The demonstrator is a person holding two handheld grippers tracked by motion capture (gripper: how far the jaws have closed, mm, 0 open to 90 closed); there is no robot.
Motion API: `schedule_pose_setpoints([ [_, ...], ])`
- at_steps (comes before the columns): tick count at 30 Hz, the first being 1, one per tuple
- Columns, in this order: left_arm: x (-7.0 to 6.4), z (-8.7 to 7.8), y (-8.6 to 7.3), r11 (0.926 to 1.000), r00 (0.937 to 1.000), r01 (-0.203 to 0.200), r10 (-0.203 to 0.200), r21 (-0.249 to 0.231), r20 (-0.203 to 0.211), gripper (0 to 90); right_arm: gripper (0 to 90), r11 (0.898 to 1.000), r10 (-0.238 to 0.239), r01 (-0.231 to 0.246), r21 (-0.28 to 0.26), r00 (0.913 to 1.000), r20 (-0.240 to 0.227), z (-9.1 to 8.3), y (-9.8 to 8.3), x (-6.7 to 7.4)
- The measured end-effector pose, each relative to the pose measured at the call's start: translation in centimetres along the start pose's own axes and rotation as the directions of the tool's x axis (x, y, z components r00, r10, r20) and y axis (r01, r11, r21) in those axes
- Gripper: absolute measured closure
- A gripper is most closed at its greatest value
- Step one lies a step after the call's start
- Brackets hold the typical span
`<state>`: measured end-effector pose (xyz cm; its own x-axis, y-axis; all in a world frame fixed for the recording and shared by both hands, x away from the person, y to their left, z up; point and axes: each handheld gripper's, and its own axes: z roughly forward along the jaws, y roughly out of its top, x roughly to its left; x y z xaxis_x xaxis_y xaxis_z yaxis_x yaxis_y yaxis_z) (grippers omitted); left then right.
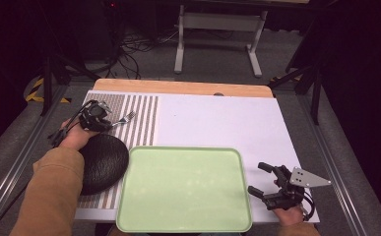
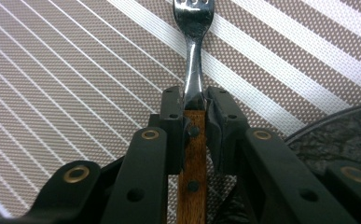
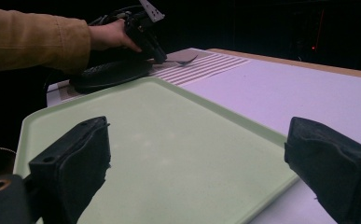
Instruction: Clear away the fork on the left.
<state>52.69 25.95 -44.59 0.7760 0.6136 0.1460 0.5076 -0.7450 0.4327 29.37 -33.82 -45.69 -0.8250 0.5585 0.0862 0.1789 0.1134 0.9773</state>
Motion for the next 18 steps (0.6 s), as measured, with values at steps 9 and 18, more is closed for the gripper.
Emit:
schedule_pose_setpoints([
  [9, 0.3, -1.3, 0.7, 0.9999, 0.998, -0.015, 0.015, 0.005, -0.061, 77.8, 7.4, 1.0, -0.001, 0.001, -0.001, 1.0, 0.009, -0.2, 0.0, 0.1],
  [18, 0.2, -2.6, 1.1, 0.9996, 0.9968, -0.026, 0.026, -0.003, -0.076, 77.8, 7.4, 1.0, -0.004, 0.004, -0.001, 0.9999, 0.009, -0.3, 0.0, 0.1],
])
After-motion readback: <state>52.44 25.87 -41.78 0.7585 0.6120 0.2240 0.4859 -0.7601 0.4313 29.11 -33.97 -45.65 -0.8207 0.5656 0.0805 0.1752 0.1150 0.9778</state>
